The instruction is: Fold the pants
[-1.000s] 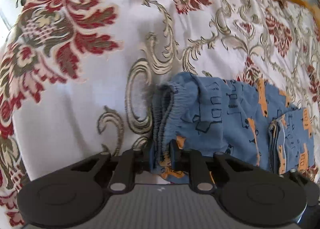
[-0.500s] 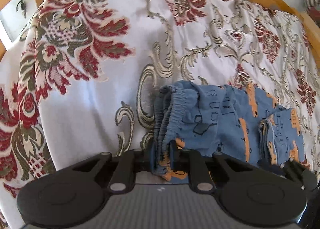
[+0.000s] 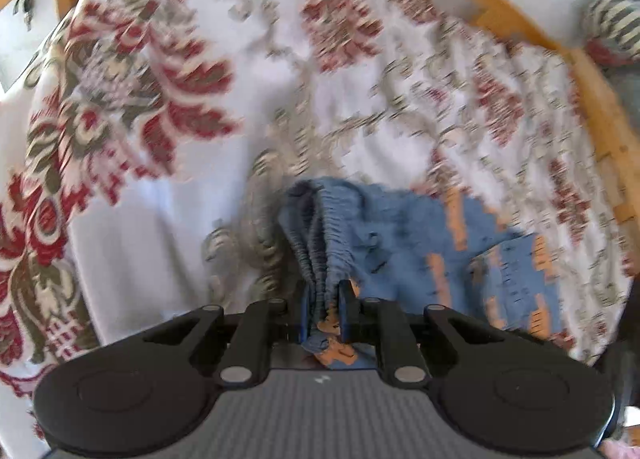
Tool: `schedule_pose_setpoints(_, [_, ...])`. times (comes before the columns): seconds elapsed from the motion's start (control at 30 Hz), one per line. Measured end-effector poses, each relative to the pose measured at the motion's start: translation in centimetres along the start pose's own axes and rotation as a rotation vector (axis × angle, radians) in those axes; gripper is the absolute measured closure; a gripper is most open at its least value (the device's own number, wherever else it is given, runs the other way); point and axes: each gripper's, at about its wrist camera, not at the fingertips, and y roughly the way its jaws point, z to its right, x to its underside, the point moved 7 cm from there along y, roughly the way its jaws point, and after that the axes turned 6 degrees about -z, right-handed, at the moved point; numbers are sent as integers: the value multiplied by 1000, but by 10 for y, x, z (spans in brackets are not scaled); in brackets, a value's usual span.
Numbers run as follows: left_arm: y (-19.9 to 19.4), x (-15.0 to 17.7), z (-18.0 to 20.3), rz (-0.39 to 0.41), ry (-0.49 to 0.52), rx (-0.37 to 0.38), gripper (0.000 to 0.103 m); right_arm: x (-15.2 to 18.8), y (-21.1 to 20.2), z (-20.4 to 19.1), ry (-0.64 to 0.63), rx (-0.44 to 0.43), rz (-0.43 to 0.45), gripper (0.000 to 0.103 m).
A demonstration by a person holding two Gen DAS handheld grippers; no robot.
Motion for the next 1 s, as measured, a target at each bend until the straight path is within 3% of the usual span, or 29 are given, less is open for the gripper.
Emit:
schedule_pose_setpoints(0.1, [-17,-4,25,46,50,40,88,-8,-18,14,34,26,60,48])
schedule_pose_setpoints(0.3, [-36,-15,104,101,211,105,88,-2,-40,56,106,70,95,46])
schedule_pose_setpoints(0.37, [-33,-16,132,95,259,104,88,4,-51,64,113,52,105,38])
schedule_pose_setpoints(0.47, [-24,-18,170,71,318,115,88,14,-73,67,104,61,135,33])
schedule_pose_setpoints(0.6, [-3,-18,215,21,417,102,88,20,-103,87,66,175,148,32])
schedule_pose_setpoints(0.7, [18,-13,246,-2,512,71,88,25,-129,134,102,209,124,34])
schedule_pose_setpoints(0.83, [46,-3,275,-18,587,58,88,25,-143,210,260,78,47,37])
schedule_pose_setpoints(1.0, [80,13,298,8,621,45,88,-10,-128,255,497,-244,-1,41])
